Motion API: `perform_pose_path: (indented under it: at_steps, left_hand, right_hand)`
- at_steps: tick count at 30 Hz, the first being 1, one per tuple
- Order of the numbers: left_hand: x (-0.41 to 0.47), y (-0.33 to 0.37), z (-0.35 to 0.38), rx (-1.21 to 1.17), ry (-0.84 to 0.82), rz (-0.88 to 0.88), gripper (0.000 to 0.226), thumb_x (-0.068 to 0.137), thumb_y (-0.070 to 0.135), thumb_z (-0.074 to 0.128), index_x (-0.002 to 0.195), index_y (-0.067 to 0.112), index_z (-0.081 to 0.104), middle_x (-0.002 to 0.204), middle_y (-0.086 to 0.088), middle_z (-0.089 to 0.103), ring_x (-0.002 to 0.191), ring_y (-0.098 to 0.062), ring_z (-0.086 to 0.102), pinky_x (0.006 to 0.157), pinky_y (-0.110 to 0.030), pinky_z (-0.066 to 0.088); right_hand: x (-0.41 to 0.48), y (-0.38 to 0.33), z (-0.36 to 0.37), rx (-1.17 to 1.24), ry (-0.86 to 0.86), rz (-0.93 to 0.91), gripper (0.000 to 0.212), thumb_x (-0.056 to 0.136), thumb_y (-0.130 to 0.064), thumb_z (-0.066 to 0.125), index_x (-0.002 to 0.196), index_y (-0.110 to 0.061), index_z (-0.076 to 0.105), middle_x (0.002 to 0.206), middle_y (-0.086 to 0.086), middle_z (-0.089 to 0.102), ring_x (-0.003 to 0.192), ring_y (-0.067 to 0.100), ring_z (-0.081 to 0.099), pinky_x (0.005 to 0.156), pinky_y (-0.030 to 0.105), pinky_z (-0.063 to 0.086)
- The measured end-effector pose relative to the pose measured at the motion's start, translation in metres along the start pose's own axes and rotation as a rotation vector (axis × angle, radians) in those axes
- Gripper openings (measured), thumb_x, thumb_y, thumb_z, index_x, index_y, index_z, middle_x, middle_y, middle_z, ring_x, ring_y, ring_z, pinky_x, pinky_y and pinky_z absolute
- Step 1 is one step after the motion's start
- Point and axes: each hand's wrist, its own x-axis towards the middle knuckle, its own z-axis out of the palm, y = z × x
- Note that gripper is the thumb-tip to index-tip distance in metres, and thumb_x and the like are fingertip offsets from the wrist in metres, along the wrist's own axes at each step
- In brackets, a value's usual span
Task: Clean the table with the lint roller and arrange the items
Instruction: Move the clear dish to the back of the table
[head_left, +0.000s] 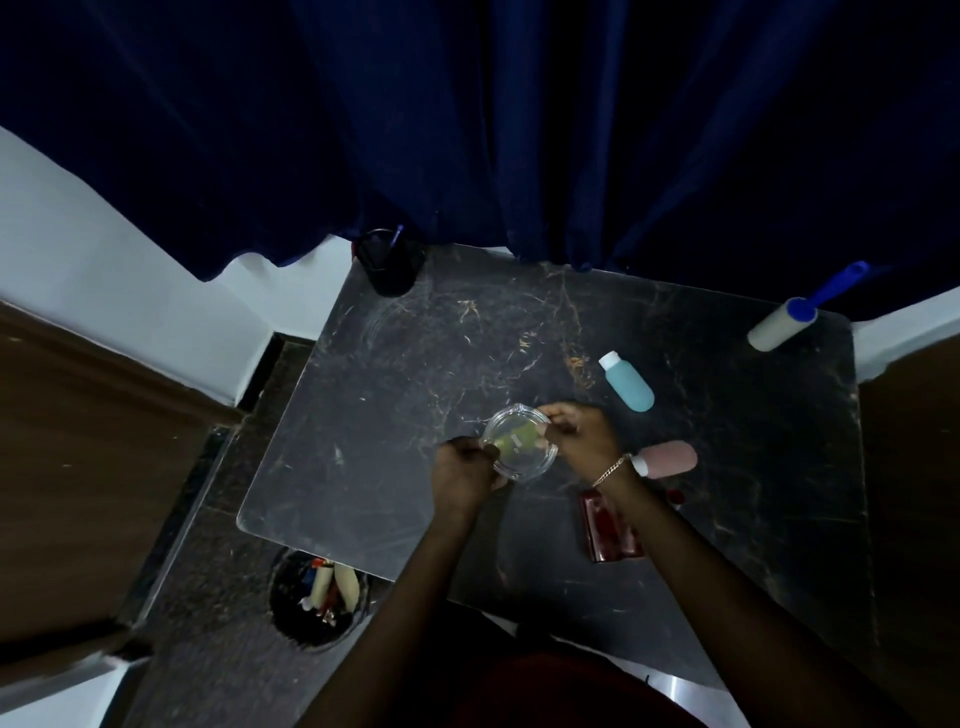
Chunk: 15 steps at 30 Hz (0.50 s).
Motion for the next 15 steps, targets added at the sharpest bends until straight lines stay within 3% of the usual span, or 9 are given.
perform_pose_path:
  at_steps: [3,7,12,15]
  left_hand:
    - [0.012,0.014,-0.018,-0.029,-0.036,0.040,0.025,0.089,-0.008,0.066,0.072,0.010,0.070,0.061,-0.003,0.070,0.057,-0.019,0.065,0.054,-0.030,0.057]
    - [0.041,0.025,-0.051,-0.040,-0.082,0.067,0.033,0.087,-0.015,0.065,0.074,0.014,0.074,0.078,-0.018,0.072,0.074,-0.029,0.067,0.073,-0.045,0.056]
    - [0.076,0.037,-0.095,-0.025,-0.097,0.100,0.020,0.089,-0.007,0.069,0.096,0.010,0.074,0.087,-0.010,0.078,0.081,-0.025,0.074,0.075,-0.048,0.063]
    - [0.101,0.047,-0.128,-0.017,-0.092,0.119,0.021,0.088,-0.005,0.071,0.099,0.013,0.076,0.094,-0.013,0.079,0.086,-0.028,0.076,0.075,-0.050,0.065]
  right_hand:
    - [0.009,-0.015,0.013,0.065,0.010,0.000,0.023,0.084,0.000,0.069,0.107,-0.003,0.069,0.085,0.000,0.070,0.074,0.009,0.066,0.067,0.023,0.056]
    - [0.024,-0.032,0.041,0.141,0.034,0.040,0.027,0.084,0.004,0.068,0.111,0.000,0.066,0.086,0.009,0.068,0.058,-0.005,0.064,0.055,0.011,0.049]
    - [0.048,-0.052,0.087,0.168,0.039,0.060,0.027,0.082,0.001,0.071,0.107,-0.008,0.068,0.092,0.010,0.071,0.073,0.006,0.065,0.073,0.029,0.057]
    - [0.068,-0.065,0.119,0.182,0.025,0.056,0.026,0.082,0.002,0.071,0.105,-0.010,0.067,0.092,0.009,0.070,0.070,0.000,0.064,0.066,0.020,0.056]
